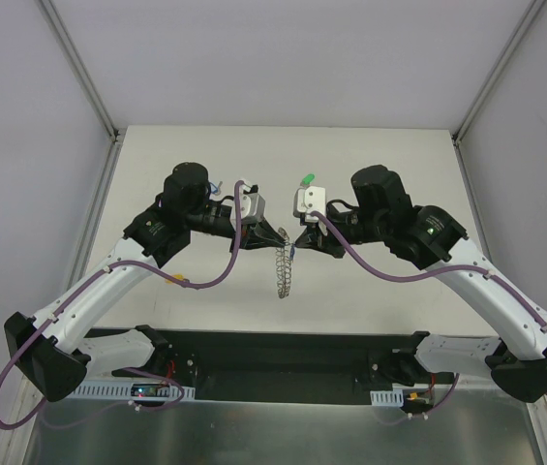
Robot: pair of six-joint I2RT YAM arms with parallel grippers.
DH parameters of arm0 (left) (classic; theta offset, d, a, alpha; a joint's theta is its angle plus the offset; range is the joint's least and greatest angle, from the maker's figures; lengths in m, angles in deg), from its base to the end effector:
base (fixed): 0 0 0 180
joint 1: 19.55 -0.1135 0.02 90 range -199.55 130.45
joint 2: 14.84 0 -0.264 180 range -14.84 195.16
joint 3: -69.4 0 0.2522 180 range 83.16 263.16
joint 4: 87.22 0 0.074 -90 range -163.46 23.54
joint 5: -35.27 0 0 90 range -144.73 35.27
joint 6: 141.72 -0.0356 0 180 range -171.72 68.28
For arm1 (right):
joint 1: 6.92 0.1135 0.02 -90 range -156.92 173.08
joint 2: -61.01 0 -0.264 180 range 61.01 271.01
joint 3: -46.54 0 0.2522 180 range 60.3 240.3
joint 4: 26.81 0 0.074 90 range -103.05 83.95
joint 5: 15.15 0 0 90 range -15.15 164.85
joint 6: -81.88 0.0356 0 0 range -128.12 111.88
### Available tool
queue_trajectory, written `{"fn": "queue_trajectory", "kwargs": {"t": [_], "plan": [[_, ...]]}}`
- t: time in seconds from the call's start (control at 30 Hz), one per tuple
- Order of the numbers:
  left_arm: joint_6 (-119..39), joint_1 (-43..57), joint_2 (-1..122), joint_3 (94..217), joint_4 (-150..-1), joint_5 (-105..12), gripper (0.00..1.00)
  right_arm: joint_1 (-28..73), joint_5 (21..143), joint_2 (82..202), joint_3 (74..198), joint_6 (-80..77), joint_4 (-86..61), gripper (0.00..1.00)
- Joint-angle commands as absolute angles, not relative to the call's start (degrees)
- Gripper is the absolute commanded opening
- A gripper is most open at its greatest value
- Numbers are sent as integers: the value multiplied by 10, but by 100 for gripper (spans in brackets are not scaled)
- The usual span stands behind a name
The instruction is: Put the keys on the keyring
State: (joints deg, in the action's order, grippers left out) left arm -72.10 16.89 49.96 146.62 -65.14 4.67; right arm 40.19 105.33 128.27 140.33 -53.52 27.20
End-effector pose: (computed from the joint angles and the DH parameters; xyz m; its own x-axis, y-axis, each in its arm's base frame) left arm 0.1787 -0.1700 0.3912 0.2165 0.0605 -0.9744 0.9703 -0.1233 0.2079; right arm 0.1477 0.1855 0.4213 0.4471 -0.4203 -0.7896 -0.8820 -0.0604 -0.4673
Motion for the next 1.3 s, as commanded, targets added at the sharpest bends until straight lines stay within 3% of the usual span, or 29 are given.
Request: {"fn": "queue_trajectory", "kwargs": {"t": [0.0, 1.27], "plan": [[-733, 175, 491, 1472, -684, 69, 0, 400, 1073, 1282, 1421, -532, 261, 1], [-729, 175, 491, 1472, -685, 68, 0, 402, 1065, 1278, 1418, -537, 256, 1]]}}
